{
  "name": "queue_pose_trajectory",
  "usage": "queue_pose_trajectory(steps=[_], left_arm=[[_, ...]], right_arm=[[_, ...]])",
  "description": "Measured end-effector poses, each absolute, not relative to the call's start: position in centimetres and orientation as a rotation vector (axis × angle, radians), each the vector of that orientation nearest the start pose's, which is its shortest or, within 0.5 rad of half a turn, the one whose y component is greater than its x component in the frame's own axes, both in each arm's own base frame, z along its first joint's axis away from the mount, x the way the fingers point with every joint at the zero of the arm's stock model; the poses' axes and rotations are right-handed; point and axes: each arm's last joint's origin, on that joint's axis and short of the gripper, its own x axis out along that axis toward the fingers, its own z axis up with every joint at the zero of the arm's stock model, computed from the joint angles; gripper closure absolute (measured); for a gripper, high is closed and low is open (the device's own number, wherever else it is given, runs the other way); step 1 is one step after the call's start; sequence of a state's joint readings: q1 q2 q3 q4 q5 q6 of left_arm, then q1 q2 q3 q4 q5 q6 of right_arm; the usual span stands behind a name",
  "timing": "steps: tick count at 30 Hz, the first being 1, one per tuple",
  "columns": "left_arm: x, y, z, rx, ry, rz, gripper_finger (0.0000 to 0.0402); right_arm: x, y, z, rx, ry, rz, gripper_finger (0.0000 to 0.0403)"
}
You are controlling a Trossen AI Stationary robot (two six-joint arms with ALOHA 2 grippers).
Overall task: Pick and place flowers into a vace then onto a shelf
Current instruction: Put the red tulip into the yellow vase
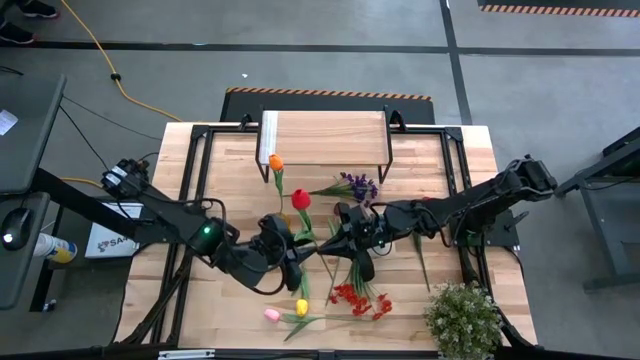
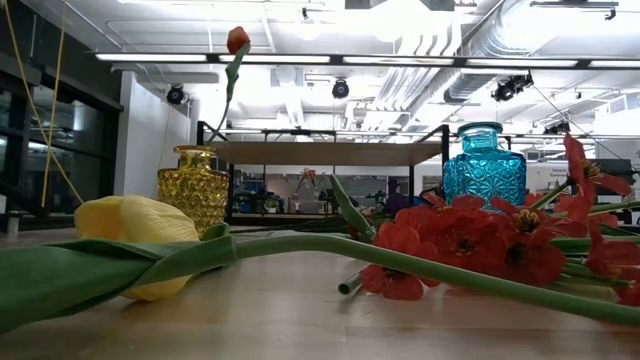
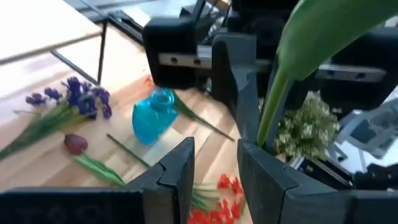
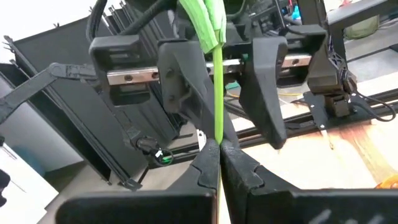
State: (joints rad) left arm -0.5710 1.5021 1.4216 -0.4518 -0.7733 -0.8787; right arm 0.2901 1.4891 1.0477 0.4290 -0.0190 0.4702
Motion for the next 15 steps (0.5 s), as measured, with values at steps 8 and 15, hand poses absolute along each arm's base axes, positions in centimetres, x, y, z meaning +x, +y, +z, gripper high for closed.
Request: queue_pose_trajectory(steps=[8, 15], left_arm=[[28.09, -16.90, 36.17, -0.550, 0.306, 0.328, 0.0245], [28.16, -16.86, 36.33, -0.548, 0.282, 0.340, 0.0245]], right_arm=[[32.79, 9.82, 31.48, 0.465, 0.089, 0.309, 0.0403], [32.78, 9.86, 31.43, 0.467, 0.095, 0.310, 0.0403]])
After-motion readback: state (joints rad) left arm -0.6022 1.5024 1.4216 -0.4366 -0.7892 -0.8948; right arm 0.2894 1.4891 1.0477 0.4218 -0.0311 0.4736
